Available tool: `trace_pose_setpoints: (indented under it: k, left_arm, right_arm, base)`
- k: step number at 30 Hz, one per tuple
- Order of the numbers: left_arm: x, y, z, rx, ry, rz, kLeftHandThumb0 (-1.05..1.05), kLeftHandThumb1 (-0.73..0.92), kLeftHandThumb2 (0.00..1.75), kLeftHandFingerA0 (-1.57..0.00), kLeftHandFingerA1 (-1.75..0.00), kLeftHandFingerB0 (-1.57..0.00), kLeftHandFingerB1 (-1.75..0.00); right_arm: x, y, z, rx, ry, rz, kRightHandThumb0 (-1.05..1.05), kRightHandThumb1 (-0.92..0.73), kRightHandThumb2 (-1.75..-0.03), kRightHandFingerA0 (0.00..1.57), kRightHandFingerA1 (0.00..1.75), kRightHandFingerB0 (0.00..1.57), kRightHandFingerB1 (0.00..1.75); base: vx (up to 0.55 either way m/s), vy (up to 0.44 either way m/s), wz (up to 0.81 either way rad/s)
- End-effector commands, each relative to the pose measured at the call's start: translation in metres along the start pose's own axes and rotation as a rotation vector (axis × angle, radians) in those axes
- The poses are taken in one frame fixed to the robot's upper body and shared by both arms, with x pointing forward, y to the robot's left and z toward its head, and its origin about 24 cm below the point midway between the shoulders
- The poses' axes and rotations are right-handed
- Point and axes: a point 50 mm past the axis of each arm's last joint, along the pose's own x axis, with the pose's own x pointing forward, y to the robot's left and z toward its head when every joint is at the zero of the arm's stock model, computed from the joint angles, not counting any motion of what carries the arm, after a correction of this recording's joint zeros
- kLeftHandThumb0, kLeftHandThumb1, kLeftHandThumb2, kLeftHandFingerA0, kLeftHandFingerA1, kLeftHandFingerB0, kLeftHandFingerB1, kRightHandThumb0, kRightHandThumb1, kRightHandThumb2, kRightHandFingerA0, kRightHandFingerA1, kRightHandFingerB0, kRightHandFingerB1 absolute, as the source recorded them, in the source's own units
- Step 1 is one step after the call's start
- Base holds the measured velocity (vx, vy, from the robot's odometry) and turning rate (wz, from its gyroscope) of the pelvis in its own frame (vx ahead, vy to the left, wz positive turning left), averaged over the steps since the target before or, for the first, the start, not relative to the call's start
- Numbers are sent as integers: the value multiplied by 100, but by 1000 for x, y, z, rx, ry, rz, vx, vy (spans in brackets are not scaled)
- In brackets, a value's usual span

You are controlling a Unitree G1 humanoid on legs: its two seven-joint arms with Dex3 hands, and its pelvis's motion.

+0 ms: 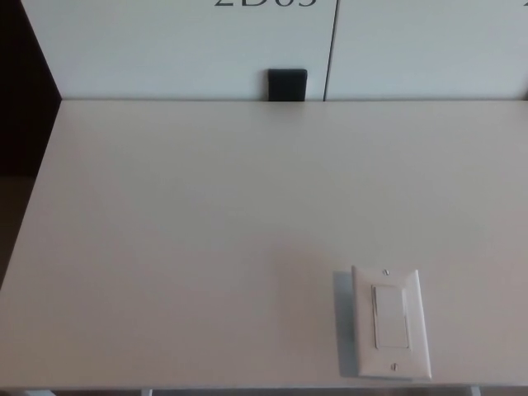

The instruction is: The robot walk towards a table in front and then clicks the light switch button using the right hand's index finger

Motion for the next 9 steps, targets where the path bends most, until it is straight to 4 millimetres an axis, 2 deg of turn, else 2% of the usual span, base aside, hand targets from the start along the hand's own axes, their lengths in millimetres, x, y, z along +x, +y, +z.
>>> trace_pose_setpoints:
  k: [1,6,7,9]
  left_arm:
    - [-2,13,-3,-15,7,59,-38,61,58,-55,-42,-48,-37]
    - [-2,21,-6,-45,21,97,-37,60,58,-56,-42,-49,-38]
    - [-2,23,-7,-46,22,100,-39,60,58,-56,-42,-49,-38]
    - [-2,24,-7,-48,22,102,-39,60,58,-56,-42,-49,-38]
  right_arm:
    - [14,6,-1,189,-59,72,-32,-52,-103,6,52,0,47]
    - [31,15,-3,340,-72,145,-33,-50,-103,5,52,0,47]
    - [33,15,-3,372,-79,146,-57,-72,-62,21,44,16,27]
    - [35,15,-4,397,-88,145,-57,-72,-62,21,44,16,27]
  base:
    - [0,0,0]
    - [0,0,0]
    - [0,0,0]
    - [0,0,0]
